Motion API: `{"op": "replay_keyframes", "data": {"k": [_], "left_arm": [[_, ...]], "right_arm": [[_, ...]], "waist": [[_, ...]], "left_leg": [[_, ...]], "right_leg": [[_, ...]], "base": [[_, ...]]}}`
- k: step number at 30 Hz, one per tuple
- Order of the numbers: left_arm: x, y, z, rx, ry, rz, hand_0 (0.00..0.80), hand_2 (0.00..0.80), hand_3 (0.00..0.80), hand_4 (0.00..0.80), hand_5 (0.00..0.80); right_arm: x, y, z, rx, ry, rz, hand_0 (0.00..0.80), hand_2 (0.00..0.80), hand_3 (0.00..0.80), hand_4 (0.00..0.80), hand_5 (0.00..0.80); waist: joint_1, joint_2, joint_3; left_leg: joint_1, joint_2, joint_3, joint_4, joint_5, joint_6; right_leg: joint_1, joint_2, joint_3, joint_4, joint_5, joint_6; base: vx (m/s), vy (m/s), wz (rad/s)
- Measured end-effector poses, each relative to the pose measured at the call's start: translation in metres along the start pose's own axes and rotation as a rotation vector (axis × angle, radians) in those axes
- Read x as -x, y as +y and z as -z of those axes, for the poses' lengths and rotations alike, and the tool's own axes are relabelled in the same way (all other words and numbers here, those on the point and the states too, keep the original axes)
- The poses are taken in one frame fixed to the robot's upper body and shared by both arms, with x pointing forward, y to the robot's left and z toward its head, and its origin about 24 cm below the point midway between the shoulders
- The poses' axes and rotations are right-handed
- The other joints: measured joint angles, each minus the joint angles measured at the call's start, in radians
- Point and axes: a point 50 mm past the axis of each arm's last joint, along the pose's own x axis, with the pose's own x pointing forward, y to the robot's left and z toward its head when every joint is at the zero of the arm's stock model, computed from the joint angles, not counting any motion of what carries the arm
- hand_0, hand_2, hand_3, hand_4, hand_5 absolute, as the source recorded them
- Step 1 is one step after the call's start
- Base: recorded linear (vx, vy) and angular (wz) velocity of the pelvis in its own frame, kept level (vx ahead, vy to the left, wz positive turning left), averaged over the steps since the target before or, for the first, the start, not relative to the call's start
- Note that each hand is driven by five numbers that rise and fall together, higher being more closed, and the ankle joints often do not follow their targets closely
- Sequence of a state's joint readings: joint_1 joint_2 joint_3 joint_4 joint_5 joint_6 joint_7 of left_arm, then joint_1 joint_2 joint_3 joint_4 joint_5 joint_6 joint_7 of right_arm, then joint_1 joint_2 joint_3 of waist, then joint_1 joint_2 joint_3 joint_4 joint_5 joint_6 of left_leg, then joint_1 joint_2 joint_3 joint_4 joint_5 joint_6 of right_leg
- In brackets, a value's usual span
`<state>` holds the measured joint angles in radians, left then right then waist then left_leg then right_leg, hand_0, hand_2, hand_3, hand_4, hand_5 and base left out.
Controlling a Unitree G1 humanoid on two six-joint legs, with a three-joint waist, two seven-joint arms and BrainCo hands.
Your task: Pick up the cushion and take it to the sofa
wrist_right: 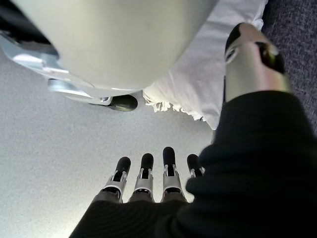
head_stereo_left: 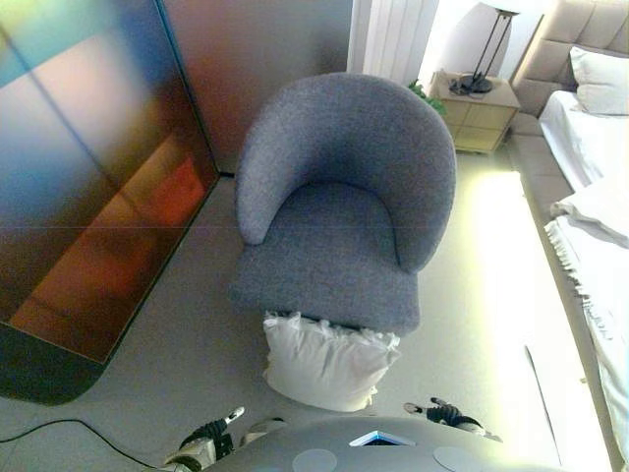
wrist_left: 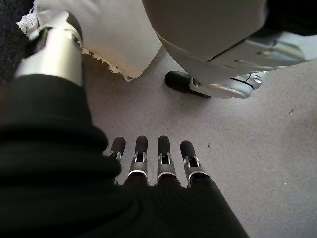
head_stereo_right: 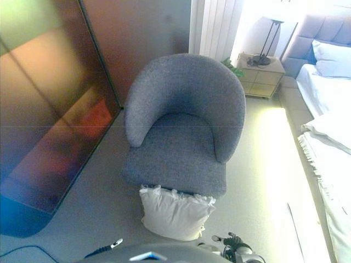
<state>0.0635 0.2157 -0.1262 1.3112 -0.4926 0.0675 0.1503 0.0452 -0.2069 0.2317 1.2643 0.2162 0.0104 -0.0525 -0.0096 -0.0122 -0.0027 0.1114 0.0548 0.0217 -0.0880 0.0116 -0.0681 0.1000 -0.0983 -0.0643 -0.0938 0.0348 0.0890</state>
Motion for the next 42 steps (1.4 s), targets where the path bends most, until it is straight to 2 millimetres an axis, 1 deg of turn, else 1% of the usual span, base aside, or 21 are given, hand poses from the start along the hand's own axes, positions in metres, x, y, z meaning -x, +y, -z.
{"op": "replay_keyframes", "data": {"k": [9, 11, 14, 16, 17, 19, 20, 21, 22, 24, 25, 26, 28, 30, 32, 34, 37, 42], "left_arm": [[0.000, 0.000, -0.001, 0.003, -0.013, -0.009, 0.000, 0.000, 0.000, 0.000, 0.000], [0.000, -0.001, -0.002, 0.007, -0.034, -0.008, 0.000, 0.000, 0.000, 0.000, 0.000], [0.001, -0.005, -0.010, 0.017, -0.091, -0.003, 0.000, 0.000, 0.000, 0.000, 0.000], [0.002, -0.010, -0.020, 0.022, -0.140, 0.016, 0.000, 0.000, 0.000, 0.000, 0.000], [0.003, -0.014, -0.025, 0.015, -0.163, 0.027, 0.000, 0.000, 0.000, 0.000, 0.000], [0.005, -0.024, -0.040, -0.009, -0.217, 0.055, 0.000, 0.000, 0.000, 0.000, 0.000], [0.006, -0.028, -0.049, -0.010, -0.250, 0.068, 0.000, 0.000, 0.000, 0.000, 0.000], [0.009, -0.033, -0.060, -0.010, -0.286, 0.082, 0.000, 0.000, 0.000, 0.000, 0.000], [0.012, -0.039, -0.075, -0.020, -0.331, 0.099, 0.000, 0.000, 0.000, 0.000, 0.000], [0.022, -0.051, -0.108, -0.005, -0.443, 0.138, 0.000, 0.000, 0.000, 0.000, 0.000], [0.029, -0.058, -0.129, 0.007, -0.509, 0.151, 0.000, 0.000, 0.000, 0.000, 0.000], [0.036, -0.062, -0.145, 0.008, -0.566, 0.160, 0.000, 0.000, 0.000, 0.000, 0.000], [0.052, -0.071, -0.175, 0.025, -0.674, 0.177, 0.000, 0.000, 0.000, 0.000, 0.000], [0.067, -0.079, -0.195, 0.032, -0.758, 0.192, 0.000, 0.000, 0.000, 0.000, 0.000], [0.078, -0.083, -0.210, 0.053, -0.831, 0.192, 0.000, 0.000, 0.000, 0.000, 0.000], [0.092, -0.085, -0.227, 0.070, -0.915, 0.179, 0.000, 0.000, 0.000, 0.000, 0.000], [0.114, -0.091, -0.253, 0.089, -1.011, 0.181, 0.000, 0.000, 0.000, 0.000, 0.000], [0.143, -0.103, -0.276, 0.099, -1.123, 0.227, 0.000, 0.000, 0.000, 0.000, 0.000]], "right_arm": [[0.000, 0.000, -0.001, 0.008, -0.009, 0.017, 0.000, 0.000, 0.000, 0.000, 0.000], [0.000, -0.001, -0.003, 0.006, -0.027, 0.021, 0.000, 0.000, 0.000, 0.000, 0.000], [0.000, -0.003, -0.010, 0.000, -0.070, 0.040, 0.000, 0.000, 0.000, 0.000, 0.000], [0.000, -0.008, -0.019, -0.010, -0.108, 0.066, 0.000, 0.000, 0.000, 0.000, 0.000], [0.000, -0.012, -0.025, -0.019, -0.130, 0.082, 0.000, 0.000, 0.000, 0.000, 0.000], [0.001, -0.025, -0.046, -0.036, -0.199, 0.125, 0.000, 0.000, 0.000, 0.000, 0.000], [0.001, -0.031, -0.059, -0.046, -0.238, 0.148, 0.000, 0.000, 0.000, 0.000, 0.000], [0.003, -0.037, -0.071, -0.060, -0.276, 0.169, 0.000, 0.000, 0.000, 0.000, 0.000], [0.004, -0.042, -0.086, -0.079, -0.322, 0.187, 0.000, 0.000, 0.000, 0.000, 0.000], [0.011, -0.047, -0.121, -0.115, -0.443, 0.208, 0.000, 0.000, 0.000, 0.000, 0.000], [0.015, -0.046, -0.136, -0.138, -0.497, 0.211, 0.000, 0.000, 0.000, 0.000, 0.000], [0.020, -0.044, -0.152, -0.160, -0.550, 0.211, 0.000, 0.000, 0.000, 0.000, 0.000], [0.030, -0.040, -0.178, -0.197, -0.646, 0.208, 0.000, 0.000, 0.000, 0.000, 0.000], [0.040, -0.039, -0.200, -0.226, -0.727, 0.215, 0.000, 0.000, 0.000, 0.000, 0.000], [0.046, -0.038, -0.211, -0.257, -0.772, 0.217, 0.000, 0.000, 0.000, 0.000, 0.000], [0.056, -0.037, -0.229, -0.299, -0.829, 0.207, 0.000, 0.000, 0.000, 0.000, 0.000], [0.073, -0.036, -0.259, -0.349, -0.915, 0.186, 0.000, 0.000, 0.000, 0.000, 0.000], [0.097, -0.034, -0.292, -0.394, -1.024, 0.174, 0.000, 0.000, 0.000, 0.000, 0.000]], "waist": [[0.001, 0.010, 0.007], [0.001, 0.016, 0.017], [0.002, 0.025, 0.042], [0.002, 0.036, 0.072], [0.003, 0.050, 0.087], [0.005, 0.064, 0.113], [0.006, 0.078, 0.126], [0.008, 0.079, 0.145], [0.010, 0.085, 0.162], [0.020, 0.089, 0.212], [0.022, 0.077, 0.242], [0.023, 0.064, 0.267], [0.023, 0.038, 0.319], [0.020, 0.025, 0.359], [0.020, 0.022, 0.384], [0.021, 0.020, 0.407], [0.018, 0.018, 0.469], [0.013, 0.012, 0.490]], "left_leg": [[-0.001, 0.012, -0.004, 0.002, 0.000, -0.002], [-0.007, 0.013, -0.010, 0.017, 0.001, -0.009], [-0.025, 0.014, -0.021, 0.048, -0.005, -0.017], [-0.044, 0.015, -0.023, 0.080, -0.016, -0.017], [-0.062, 0.016, -0.025, 0.098, -0.022, -0.018], [-0.121, 0.016, -0.025, 0.133, -0.033, -0.013], [-0.148, 0.016, -0.025, 0.144, -0.030, -0.011], [-0.189, 0.016, -0.025, 0.164, -0.031, -0.012], [-0.236, 0.015, -0.024, 0.187, -0.030, -0.010], [-0.335, 0.011, -0.024, 0.226, -0.019, -0.006], [-0.377, 0.008, -0.022, 0.247, -0.012, -0.010], [-0.420, 0.005, -0.023, 0.264, -0.012, -0.006], [-0.481, 0.001, -0.024, 0.296, -0.009, -0.007], [-0.531, -0.006, -0.025, 0.324, -0.009, -0.005], [-0.579, -0.009, -0.026, 0.346, -0.007, -0.003], [-0.647, -0.010, -0.029, 0.378, -0.004, -0.007], [-0.730, -0.011, -0.034, 0.452, -0.012, -0.011], [-0.846, -0.011, -0.052, 0.594, -0.063, -0.015]], "right_leg": [[-0.001, 0.011, -0.005, 0.000, -0.005, -0.007], [0.000, 0.012, -0.011, 0.001, -0.006, -0.009], [-0.001, 0.013, -0.021, 0.005, -0.006, -0.010], [-0.004, 0.013, -0.022, 0.011, -0.008, -0.014], [-0.018, 0.013, -0.022, 0.022, -0.011, -0.017], [-0.082, 0.013, -0.014, 0.059, -0.012, -0.019], [-0.117, 0.013, -0.009, 0.085, -0.012, -0.018], [-0.162, 0.013, -0.005, 0.114, -0.016, -0.019], [-0.220, 0.012, 0.001, 0.151, -0.018, -0.019], [-0.337, 0.007, 0.009, 0.239, -0.027, -0.020], [-0.396, 0.006, 0.019, 0.285, -0.031, -0.022], [-0.446, 0.003, 0.021, 0.320, -0.040, -0.023], [-0.517, -0.001, 0.027, 0.372, -0.047, -0.025], [-0.570, -0.008, 0.031, 0.408, -0.053, -0.022], [-0.615, -0.012, 0.032, 0.431, -0.056, -0.019], [-0.681, -0.012, 0.032, 0.463, -0.058, -0.021], [-0.760, -0.014, 0.032, 0.537, -0.072, -0.029], [-0.869, -0.016, 0.036, 0.662, -0.119, -0.035]], "base": [[0.043, -0.074, 0.01], [0.077, -0.041, 0.08], [0.066, 0.005, 0.09], [0.032, 0.052, 0.04], [-0.003, 0.057, -0.01], [-0.094, 0.030, -0.07], [-0.198, 0.030, -0.10], [-0.256, 0.035, -0.12], [-0.245, 0.042, -0.07], [-0.199, 0.056, -0.08], [-0.127, 0.084, -0.07], [-0.098, 0.089, -0.05], [-0.077, 0.086, 0.02], [-0.095, 0.047, 0.04], [-0.157, 0.010, 0.06], [-0.139, 0.019, 0.06], [-0.073, 0.047, 0.09], [-0.037, 0.045, 0.04]]}}
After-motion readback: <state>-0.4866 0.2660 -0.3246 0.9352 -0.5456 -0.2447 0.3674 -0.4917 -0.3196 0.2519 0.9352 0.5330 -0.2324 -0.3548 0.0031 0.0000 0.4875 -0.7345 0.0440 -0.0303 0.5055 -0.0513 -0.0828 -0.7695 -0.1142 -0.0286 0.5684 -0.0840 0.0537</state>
